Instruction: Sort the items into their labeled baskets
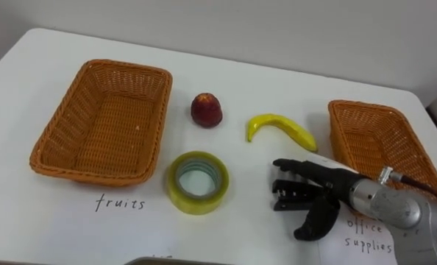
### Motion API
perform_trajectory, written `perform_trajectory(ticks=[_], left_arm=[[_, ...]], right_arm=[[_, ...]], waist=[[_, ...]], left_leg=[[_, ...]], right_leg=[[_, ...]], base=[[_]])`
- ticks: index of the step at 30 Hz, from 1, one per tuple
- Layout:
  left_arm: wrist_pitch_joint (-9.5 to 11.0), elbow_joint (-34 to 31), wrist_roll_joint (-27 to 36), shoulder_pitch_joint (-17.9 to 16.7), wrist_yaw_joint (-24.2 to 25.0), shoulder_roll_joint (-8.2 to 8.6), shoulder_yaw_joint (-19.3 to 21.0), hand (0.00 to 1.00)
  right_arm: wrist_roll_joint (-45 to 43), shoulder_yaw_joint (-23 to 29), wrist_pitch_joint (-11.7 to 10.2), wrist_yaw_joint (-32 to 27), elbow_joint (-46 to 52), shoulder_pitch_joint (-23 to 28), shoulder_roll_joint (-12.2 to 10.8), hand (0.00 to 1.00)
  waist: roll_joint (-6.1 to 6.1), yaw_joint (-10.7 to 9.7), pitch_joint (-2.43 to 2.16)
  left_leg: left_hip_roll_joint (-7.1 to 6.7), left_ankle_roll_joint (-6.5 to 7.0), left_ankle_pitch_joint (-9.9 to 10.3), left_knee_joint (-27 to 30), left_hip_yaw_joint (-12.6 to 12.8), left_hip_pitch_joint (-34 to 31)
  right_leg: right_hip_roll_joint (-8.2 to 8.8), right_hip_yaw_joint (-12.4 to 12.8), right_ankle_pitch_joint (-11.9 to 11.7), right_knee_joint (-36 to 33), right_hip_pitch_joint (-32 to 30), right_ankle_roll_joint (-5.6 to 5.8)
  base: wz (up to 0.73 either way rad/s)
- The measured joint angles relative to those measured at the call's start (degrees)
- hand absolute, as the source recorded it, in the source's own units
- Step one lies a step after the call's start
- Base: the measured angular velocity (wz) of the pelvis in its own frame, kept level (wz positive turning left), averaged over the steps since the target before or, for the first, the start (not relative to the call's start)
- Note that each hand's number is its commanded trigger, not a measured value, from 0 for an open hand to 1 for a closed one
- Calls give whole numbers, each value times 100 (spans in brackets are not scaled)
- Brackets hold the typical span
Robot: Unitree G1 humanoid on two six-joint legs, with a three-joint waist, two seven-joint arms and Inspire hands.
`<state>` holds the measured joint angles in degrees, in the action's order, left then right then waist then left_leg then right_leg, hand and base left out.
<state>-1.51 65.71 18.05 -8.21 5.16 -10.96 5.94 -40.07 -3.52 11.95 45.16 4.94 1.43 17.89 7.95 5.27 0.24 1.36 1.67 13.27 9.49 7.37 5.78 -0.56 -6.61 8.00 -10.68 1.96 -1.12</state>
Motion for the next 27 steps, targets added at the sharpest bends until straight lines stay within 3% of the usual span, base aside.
perform_trajectory(ticks=[20,21,22,23,24,27], left_arm=[[-331,-52,-41,180,16,-35,-63,0],[-341,-52,-83,189,24,-35,-64,0],[-345,-52,-84,193,27,-35,-64,0],[-351,-52,-85,198,32,-35,-66,0],[-361,-52,-90,204,37,-35,-66,0],[-439,-55,-97,227,49,-34,-73,0]], right_arm=[[-516,-327,101,-281,-319,-133,-7,0],[-519,-342,142,-296,-319,-135,-7,4],[-523,-351,161,-307,-319,-136,-6,18],[-526,-363,193,-316,-318,-140,-6,87],[-537,-364,196,-316,-319,-140,-1,100],[-613,-415,196,-426,-328,-171,-1,100]], waist=[[-8,161,-2],[-16,176,-3],[-20,185,-4],[-27,198,-5],[-36,206,-4],[-73,241,-6]], left_leg=[[-29,44,-24,22,11,-2],[-31,47,-27,22,12,-5],[-32,48,-29,22,12,-5],[-34,50,-32,22,12,-5],[-34,50,-34,22,11,-5],[-34,50,-37,24,10,-6]], right_leg=[[22,41,-112,2,-7,30],[23,45,-118,2,-9,30],[24,46,-120,2,-9,31],[26,47,-121,1,-9,31],[27,44,-123,1,-8,31],[29,39,-125,1,-7,30]], base=[[0],[0],[0],[0],[0],[0]])
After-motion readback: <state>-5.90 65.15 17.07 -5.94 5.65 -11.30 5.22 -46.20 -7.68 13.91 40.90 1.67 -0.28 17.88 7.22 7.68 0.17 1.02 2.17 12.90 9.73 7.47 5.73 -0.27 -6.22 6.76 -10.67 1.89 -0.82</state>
